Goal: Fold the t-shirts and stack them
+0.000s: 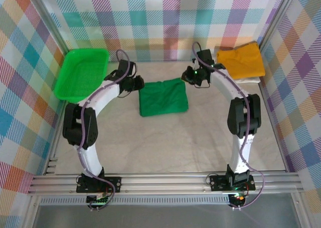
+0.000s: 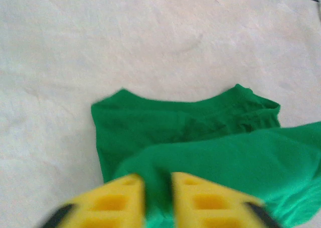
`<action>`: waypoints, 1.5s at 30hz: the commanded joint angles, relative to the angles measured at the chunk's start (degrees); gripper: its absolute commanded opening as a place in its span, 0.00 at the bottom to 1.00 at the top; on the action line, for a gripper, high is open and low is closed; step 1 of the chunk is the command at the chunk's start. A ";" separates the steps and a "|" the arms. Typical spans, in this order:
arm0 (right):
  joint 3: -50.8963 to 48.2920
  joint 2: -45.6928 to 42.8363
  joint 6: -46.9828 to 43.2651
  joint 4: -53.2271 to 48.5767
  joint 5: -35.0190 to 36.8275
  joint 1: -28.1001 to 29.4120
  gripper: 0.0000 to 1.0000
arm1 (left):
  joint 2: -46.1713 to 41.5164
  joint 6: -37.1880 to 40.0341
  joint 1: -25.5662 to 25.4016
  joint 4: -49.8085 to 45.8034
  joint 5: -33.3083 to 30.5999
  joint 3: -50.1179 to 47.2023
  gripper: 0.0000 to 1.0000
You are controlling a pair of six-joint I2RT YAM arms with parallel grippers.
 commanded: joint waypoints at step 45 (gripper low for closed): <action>1.34 17.83 -13.08 1.41 -15.35 -1.38 0.65 | 11.70 -3.96 -1.98 13.43 2.30 -10.66 0.27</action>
